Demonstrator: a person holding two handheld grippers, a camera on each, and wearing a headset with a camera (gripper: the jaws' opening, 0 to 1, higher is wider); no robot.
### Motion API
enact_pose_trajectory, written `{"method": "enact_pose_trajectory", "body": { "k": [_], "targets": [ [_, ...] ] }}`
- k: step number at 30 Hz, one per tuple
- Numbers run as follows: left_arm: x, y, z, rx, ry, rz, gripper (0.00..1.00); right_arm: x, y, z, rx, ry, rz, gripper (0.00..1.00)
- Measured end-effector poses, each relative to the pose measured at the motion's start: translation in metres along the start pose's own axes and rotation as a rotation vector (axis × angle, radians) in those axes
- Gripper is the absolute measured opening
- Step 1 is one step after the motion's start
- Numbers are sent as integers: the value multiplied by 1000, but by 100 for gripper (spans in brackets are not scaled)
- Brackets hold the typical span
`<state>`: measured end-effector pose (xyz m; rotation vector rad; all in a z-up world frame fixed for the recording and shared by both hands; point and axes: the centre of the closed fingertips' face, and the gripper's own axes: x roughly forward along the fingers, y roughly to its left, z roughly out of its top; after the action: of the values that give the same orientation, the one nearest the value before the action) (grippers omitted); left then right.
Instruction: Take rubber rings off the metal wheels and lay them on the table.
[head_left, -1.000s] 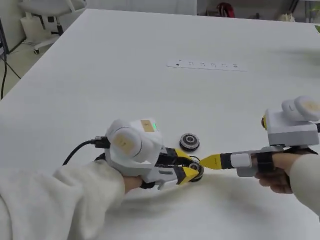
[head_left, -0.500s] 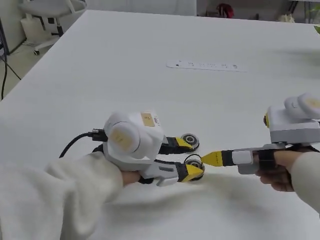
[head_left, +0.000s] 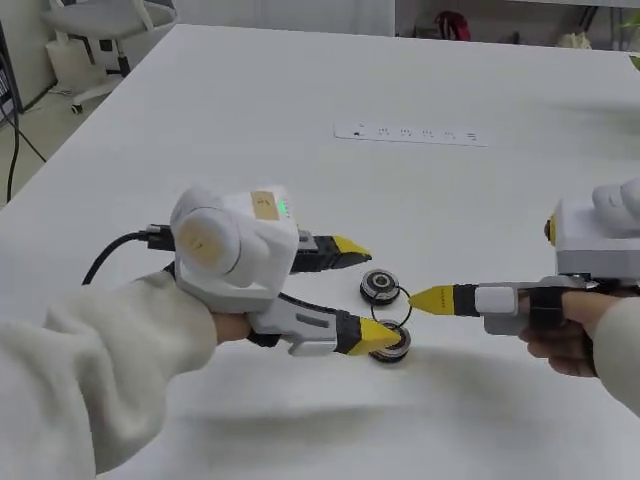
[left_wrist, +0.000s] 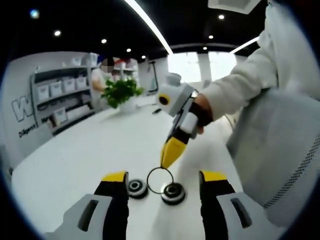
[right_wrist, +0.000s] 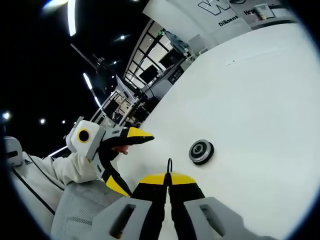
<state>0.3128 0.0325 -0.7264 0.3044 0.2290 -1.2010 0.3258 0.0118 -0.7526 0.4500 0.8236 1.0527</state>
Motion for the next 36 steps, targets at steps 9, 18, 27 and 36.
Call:
{"method": "enact_pose_trajectory", "body": {
  "k": [9,18,27,36],
  "targets": [
    [-14,1,27,-34,-77,-13,72,-3,9,13,-10,-48,21,0],
    [-32,5,32,-31,-87,17,90,-4,21,24,-28,-82,52,0],
    [-55,6,22,-72,-92,62,100,-2,32,29,-43,-97,87,0],
    [-68,10,12,-91,-81,100,100,2,43,29,-62,-90,116,0]
  ]
}}
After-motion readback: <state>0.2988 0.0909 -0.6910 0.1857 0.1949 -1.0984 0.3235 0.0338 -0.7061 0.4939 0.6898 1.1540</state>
